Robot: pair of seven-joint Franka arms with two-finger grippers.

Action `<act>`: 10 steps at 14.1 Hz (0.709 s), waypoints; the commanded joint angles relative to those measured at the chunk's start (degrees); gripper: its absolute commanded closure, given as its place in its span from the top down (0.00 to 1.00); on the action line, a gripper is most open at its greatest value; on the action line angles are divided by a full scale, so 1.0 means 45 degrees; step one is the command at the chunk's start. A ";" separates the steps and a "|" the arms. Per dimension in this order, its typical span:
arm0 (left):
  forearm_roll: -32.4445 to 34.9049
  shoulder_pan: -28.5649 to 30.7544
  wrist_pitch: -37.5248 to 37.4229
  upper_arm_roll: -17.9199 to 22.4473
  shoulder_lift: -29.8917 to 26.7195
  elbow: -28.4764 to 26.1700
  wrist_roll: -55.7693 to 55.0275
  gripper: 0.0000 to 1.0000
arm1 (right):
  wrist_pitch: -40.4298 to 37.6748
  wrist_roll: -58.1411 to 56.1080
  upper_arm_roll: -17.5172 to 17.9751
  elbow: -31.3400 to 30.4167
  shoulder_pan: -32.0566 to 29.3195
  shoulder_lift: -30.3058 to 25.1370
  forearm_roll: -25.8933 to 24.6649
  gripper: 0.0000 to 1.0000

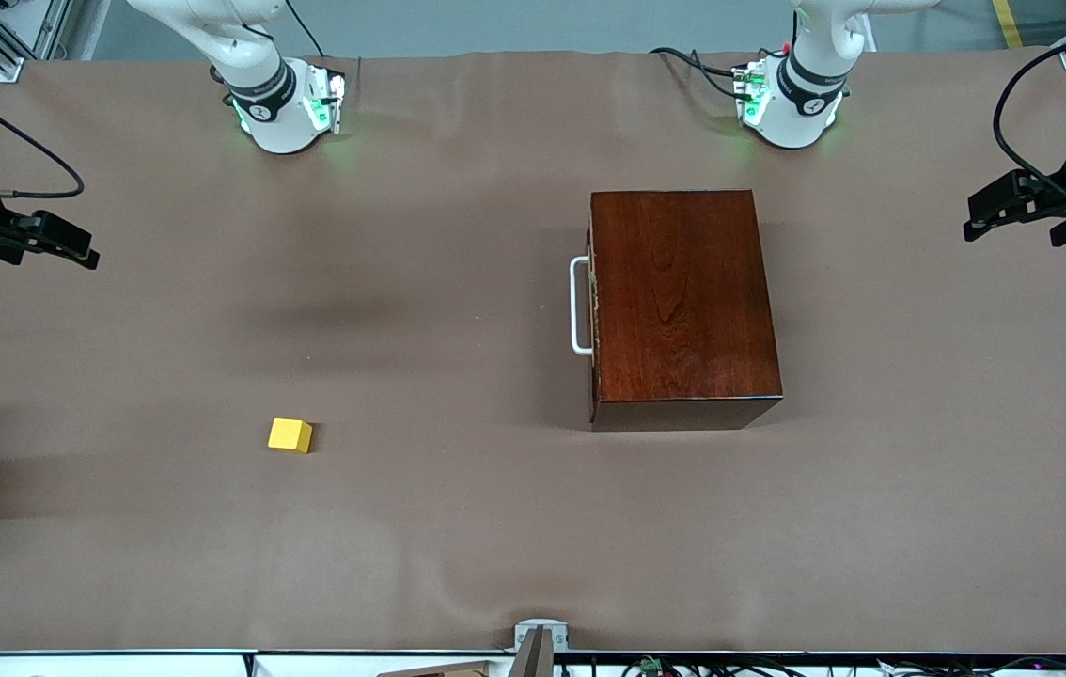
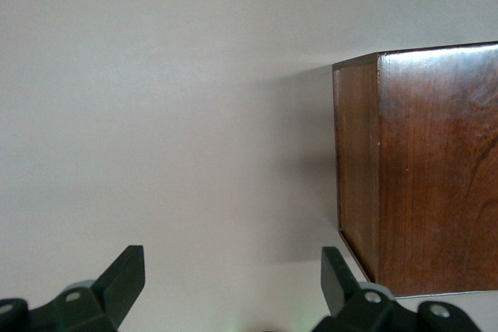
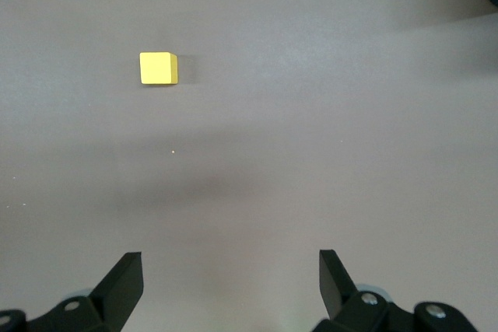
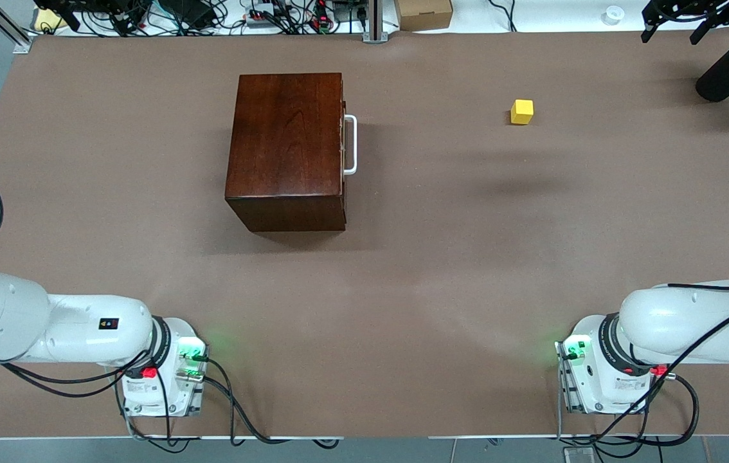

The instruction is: Open drawer, take yellow block, close drawer

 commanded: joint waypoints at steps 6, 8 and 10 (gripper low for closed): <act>-0.0022 0.0191 0.0075 -0.0019 0.0053 0.0126 0.0493 1.00 | -0.0095 -0.0165 0.0176 -0.0042 -0.0248 -0.0127 -0.0019 1.00; -0.0022 0.0171 0.0037 -0.0019 0.0054 0.0106 0.0493 1.00 | -0.0095 -0.0165 0.0176 -0.0042 -0.0248 -0.0127 -0.0019 1.00; -0.0022 0.0171 0.0017 -0.0038 0.0054 0.0086 0.0493 1.00 | -0.0075 -0.0165 0.0176 -0.0061 -0.0248 -0.0127 -0.0019 1.00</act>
